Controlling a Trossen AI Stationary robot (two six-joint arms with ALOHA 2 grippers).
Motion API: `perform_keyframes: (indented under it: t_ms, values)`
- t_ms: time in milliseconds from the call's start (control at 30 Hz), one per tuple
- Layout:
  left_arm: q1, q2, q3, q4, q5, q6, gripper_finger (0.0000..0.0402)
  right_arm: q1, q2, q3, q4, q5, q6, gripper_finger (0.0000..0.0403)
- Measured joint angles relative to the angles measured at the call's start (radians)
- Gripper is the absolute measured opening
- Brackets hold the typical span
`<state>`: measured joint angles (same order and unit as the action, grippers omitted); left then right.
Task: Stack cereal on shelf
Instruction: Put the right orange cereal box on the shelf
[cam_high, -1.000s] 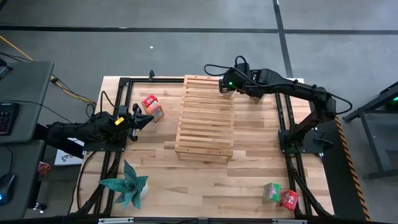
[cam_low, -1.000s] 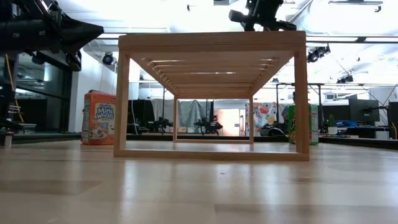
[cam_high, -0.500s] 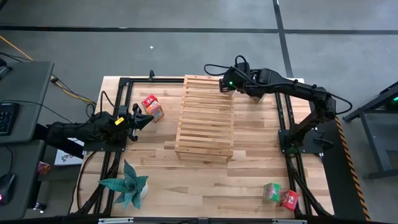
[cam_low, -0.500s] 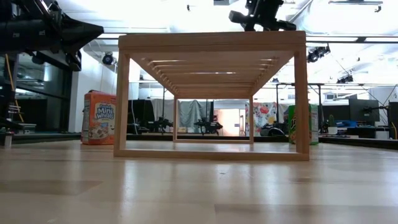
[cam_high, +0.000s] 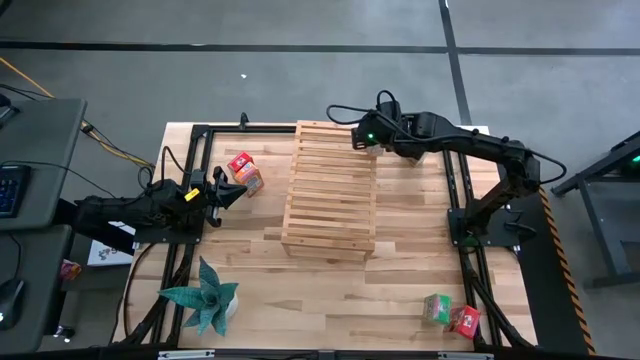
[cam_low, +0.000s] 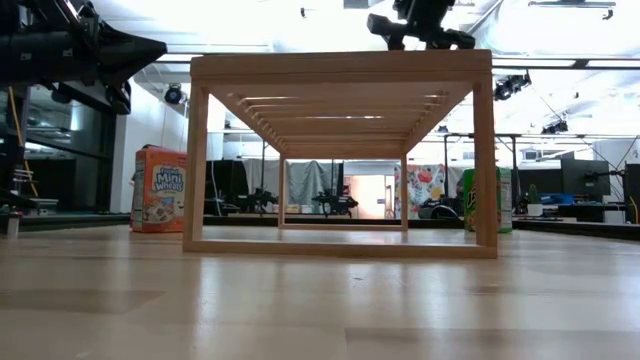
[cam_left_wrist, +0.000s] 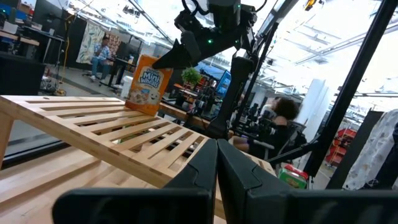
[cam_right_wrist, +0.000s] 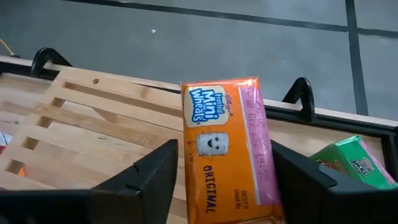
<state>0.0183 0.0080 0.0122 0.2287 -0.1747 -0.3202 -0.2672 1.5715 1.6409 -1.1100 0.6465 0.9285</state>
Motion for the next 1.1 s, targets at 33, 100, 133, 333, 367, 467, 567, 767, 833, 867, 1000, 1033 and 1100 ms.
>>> perform_keyframes:
  t_ms: [33, 100, 133, 333, 367, 467, 567, 767, 833, 867, 1000, 1033, 1100]
  values:
    - [0.000, 0.000, 0.000, 0.000, 0.000, 0.000, 0.0003, 0.000, 0.000, 0.000, 0.001, -0.001, 0.013, 0.0229]
    - [0.000, 0.000, 0.000, 0.000, 0.000, 0.000, 0.0003, 0.000, 0.000, 0.000, 0.009, -0.005, 0.017, 0.0237]
    - [0.000, 0.000, 0.000, 0.000, 0.000, 0.000, 0.0003, 0.000, 0.000, 0.000, 0.013, -0.004, 0.014, 0.0239]
    - [0.000, 0.000, 0.000, 0.000, 0.000, 0.000, 0.0003, 0.000, 0.000, 0.000, 0.024, -0.013, 0.011, 0.0240]
    - [0.000, 0.000, 0.000, 0.000, 0.000, 0.000, 0.0003, 0.000, 0.000, 0.000, 0.024, -0.020, 0.010, 0.0240]
    - [0.000, 0.000, 0.000, 0.000, 0.000, 0.000, 0.0003, 0.000, 0.000, 0.000, 0.023, -0.066, -0.003, 0.0240]
    - [0.000, 0.000, 0.000, 0.000, 0.000, 0.000, 0.0003, 0.000, 0.000, 0.000, 0.017, -0.075, -0.032, 0.0240]
    - [0.000, 0.000, 0.000, 0.000, 0.000, 0.000, 0.0003, 0.000, 0.000, 0.000, -0.021, -0.107, -0.030, 0.0240]
    - [0.000, 0.000, 0.000, 0.000, 0.000, 0.000, 0.0003, 0.000, 0.000, 0.000, -0.035, -0.137, -0.030, 0.0240]
    - [0.000, 0.000, 0.000, 0.000, 0.000, 0.000, 0.0003, 0.000, 0.000, 0.000, -0.035, -0.146, -0.031, 0.0240]
    - [0.000, 0.000, 0.000, 0.000, 0.000, 0.000, 0.0003, 0.000, 0.000, 0.000, -0.037, -0.169, -0.033, 0.0240]
    - [0.000, 0.000, 0.000, 0.000, 0.000, 0.000, 0.0003, 0.000, 0.000, 0.000, -0.038, -0.181, -0.038, 0.0240]
    - [0.000, 0.000, 0.000, 0.000, 0.000, 0.000, 0.0003, 0.000, 0.000, 0.000, -0.038, -0.201, -0.039, 0.0240]
